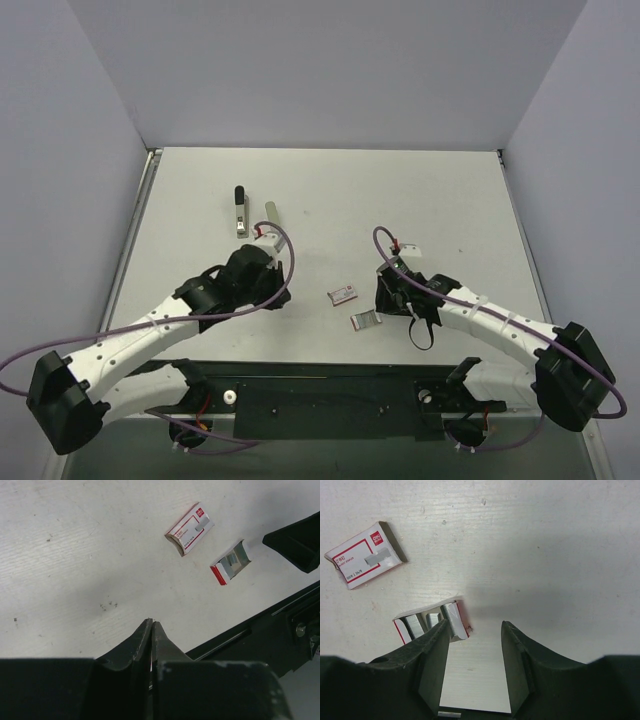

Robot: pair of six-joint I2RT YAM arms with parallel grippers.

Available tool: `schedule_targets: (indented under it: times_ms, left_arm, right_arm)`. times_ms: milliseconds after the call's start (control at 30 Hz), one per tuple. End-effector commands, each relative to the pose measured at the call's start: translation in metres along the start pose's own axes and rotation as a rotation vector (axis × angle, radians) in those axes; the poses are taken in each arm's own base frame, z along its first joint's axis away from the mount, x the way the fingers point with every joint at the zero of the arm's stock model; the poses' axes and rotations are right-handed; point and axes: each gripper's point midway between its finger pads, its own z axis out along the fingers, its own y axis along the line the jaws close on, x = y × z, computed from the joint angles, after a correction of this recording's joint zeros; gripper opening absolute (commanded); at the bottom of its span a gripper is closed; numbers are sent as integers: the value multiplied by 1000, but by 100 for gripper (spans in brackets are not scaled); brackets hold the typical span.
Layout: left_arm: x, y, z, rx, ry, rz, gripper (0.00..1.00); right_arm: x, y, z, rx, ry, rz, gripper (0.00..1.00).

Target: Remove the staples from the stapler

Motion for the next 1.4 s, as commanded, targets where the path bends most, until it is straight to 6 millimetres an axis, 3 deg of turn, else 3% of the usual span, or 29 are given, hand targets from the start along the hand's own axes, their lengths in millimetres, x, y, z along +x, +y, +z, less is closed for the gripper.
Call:
schedule_targets:
  times_ms: [0,33,233,600,1067,1367]
  left_arm:
    - [-21,-16,23,-1,-88,-42,5]
    - [-18,-17,31,-4,-76,-43,0]
    - [-6,-22,63,-9,-36,-40,0]
    - [18,-6,82,-49,-8,-66,0]
    - [34,10,51,-36,-37,-86,0]
    - [40,16,41,-37,-40,-95,0]
  right_arm:
    - [-5,5,0,-26,-7,29,41]
    - [-9,7,0,-26,-14,26,41]
    - [-33,21,5,-38,-57,43,38]
    - [-72,65,34,-73,-82,98,39]
    - [-58,78,75,36,-28,93,45]
    - [-34,89,73,66,5,16,45]
